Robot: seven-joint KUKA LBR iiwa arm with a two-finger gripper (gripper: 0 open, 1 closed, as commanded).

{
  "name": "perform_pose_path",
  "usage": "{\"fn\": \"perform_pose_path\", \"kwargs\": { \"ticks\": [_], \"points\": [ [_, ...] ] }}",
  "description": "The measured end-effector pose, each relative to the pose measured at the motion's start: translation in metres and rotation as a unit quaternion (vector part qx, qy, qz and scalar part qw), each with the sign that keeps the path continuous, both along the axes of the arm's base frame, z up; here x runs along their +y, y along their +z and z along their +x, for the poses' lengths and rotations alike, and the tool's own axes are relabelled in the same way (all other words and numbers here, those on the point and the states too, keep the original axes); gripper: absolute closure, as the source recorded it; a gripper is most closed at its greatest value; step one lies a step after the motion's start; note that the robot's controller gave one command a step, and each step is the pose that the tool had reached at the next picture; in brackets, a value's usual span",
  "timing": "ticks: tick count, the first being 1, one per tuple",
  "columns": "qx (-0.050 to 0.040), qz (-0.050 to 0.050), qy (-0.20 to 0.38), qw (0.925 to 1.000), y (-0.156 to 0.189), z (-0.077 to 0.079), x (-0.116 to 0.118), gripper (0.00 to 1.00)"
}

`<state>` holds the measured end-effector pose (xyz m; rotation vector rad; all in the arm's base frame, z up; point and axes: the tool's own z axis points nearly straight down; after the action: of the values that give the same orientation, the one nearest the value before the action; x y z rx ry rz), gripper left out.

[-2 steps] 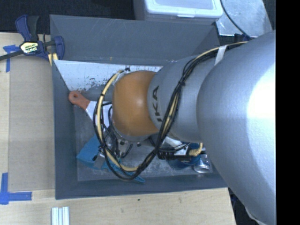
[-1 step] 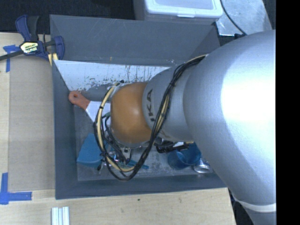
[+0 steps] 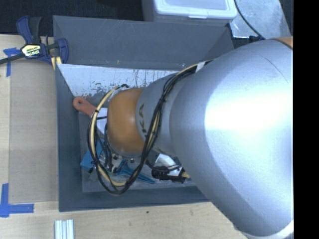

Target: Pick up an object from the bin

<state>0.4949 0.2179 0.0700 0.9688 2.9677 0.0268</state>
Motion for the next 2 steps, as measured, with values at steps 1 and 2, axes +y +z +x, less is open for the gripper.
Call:
{"fn": "perform_pose_path", "kwargs": {
  "ticks": [1,2],
  "points": [
    [0.0033,-0.006,0.196,0.9806,0.0009,0.0041,-0.0246,1.0],
    [0.0033,-0.006,0.195,0.9807,0.0009,0.0041,-0.0246,1.0]
  ]
}}
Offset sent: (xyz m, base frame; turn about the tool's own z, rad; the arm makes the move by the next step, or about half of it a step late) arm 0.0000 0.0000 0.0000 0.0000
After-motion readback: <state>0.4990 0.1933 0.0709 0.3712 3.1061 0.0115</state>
